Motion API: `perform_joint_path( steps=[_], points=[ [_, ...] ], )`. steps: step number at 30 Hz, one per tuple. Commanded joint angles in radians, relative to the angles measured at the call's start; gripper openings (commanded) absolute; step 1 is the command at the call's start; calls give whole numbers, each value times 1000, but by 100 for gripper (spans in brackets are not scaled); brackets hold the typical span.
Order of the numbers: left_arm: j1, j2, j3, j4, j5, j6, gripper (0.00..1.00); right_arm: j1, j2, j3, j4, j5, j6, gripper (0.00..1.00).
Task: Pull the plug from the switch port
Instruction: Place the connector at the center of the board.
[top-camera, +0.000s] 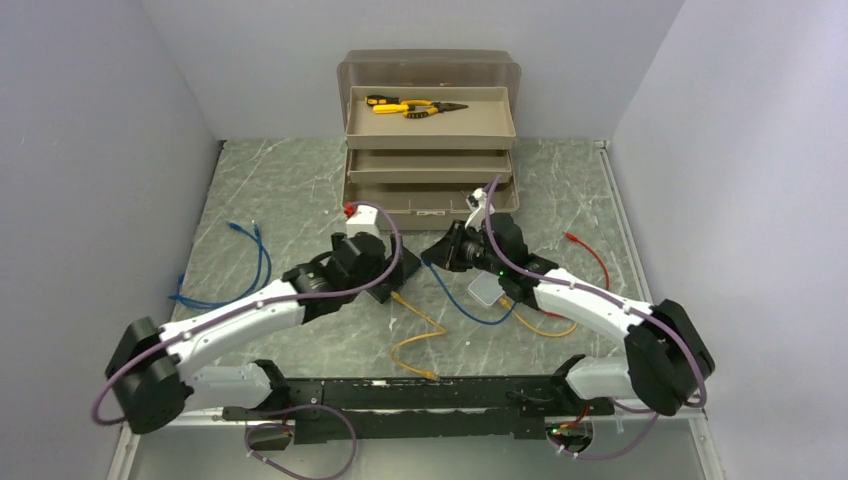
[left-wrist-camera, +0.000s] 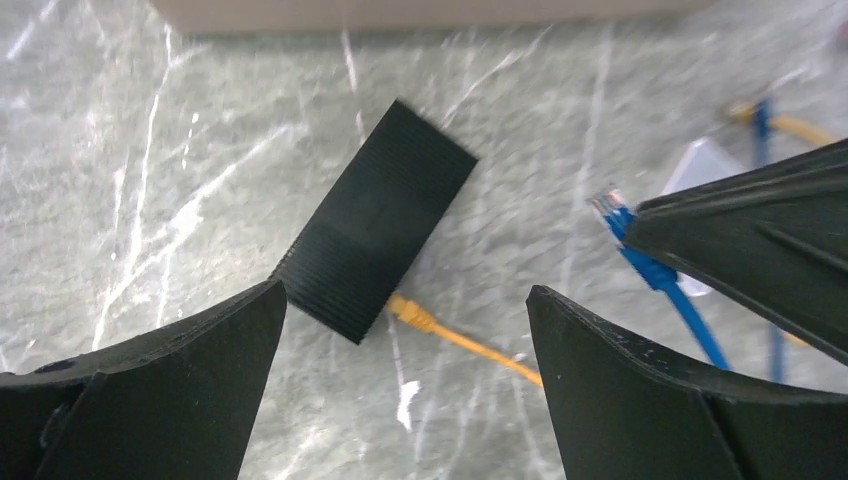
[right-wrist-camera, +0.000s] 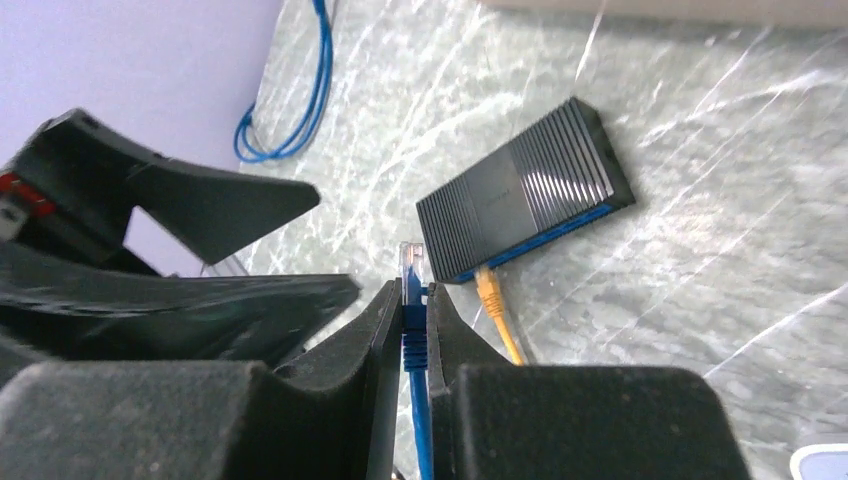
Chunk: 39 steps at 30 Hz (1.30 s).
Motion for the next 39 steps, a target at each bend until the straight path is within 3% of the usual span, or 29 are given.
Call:
perform_joint_path(
  steps=[1,4,8,12,15,22,27,33,36,38,39],
  points=[
    [-2,-157,-15,80,-8,-59,99,-5,-96,68,-152,108,-88,0],
    [-2,-266,-74,216,73,-15,99,-3,-164,112,-199,137,-123,0],
    [-2,-378,-192,524,295,59,99,-4,-257,148,-206,143,-131,0],
    [0,-411,-300,798,496,75,99,-6,-331,124,-116,122,-63,0],
    [-1,-379,-319,933,607,69,98,-6,-366,100,-33,112,-10,0],
    [-2,-160,-213,1037,811,42,89,-5,-385,86,46,108,42,0],
    [-14,-28,-151,1082,850,10,84,-4,-380,73,66,107,60,0],
    [-37,43,-81,1020,861,18,56,-5,-382,69,60,108,61,0],
    [-38,31,-87,1000,849,29,30,-4,-392,65,53,111,50,0],
    [-37,28,-87,995,853,32,3,-4,-397,66,41,108,37,0],
    [-37,25,-86,986,851,31,0,-4,-399,69,31,103,32,0]
  ],
)
